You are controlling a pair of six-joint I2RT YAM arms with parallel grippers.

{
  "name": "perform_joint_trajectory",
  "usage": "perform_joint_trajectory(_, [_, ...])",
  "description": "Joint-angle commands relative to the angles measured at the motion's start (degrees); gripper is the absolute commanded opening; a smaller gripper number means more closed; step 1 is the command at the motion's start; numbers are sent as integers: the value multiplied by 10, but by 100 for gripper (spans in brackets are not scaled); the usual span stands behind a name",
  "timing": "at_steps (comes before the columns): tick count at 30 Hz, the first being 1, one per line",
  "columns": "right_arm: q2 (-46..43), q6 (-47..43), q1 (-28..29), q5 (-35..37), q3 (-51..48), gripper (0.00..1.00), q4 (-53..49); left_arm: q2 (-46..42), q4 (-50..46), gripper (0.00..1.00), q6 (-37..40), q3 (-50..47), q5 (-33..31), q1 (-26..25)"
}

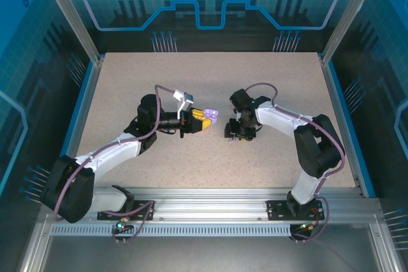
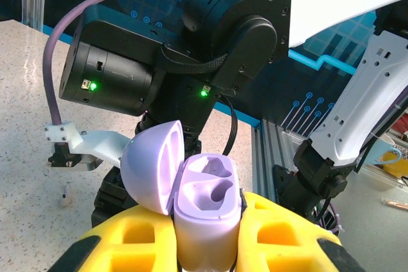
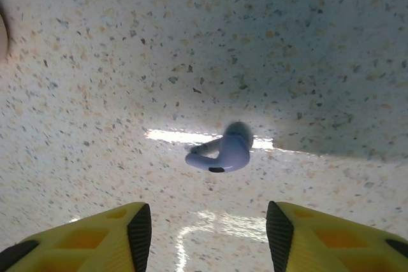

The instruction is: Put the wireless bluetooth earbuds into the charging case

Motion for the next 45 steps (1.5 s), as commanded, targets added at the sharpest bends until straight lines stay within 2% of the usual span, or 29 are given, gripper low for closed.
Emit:
perform_joint_trajectory(1, [-9,81,11,0,-8,54,22,1,9,9,11,12,17,4])
perform_joint_trajectory(7, [8,123,22,20,-9,53,25,-1,8,9,13,12,17,4])
perform_joint_trajectory(19, [39,147,29,49,-7,51,26,-1,5,9,18,9,18,4])
perform_joint_trajectory(29, [86,147,29,55,15,41,28,1,4,9,20,7,18,4])
perform_joint_trajectory(36, [102,131,30,86,27,40,8,1,3,9,22,6,19,4])
perform_joint_trajectory(45, [131,48,30,129,74,43,-40,1,-1,10,25,7,17,4])
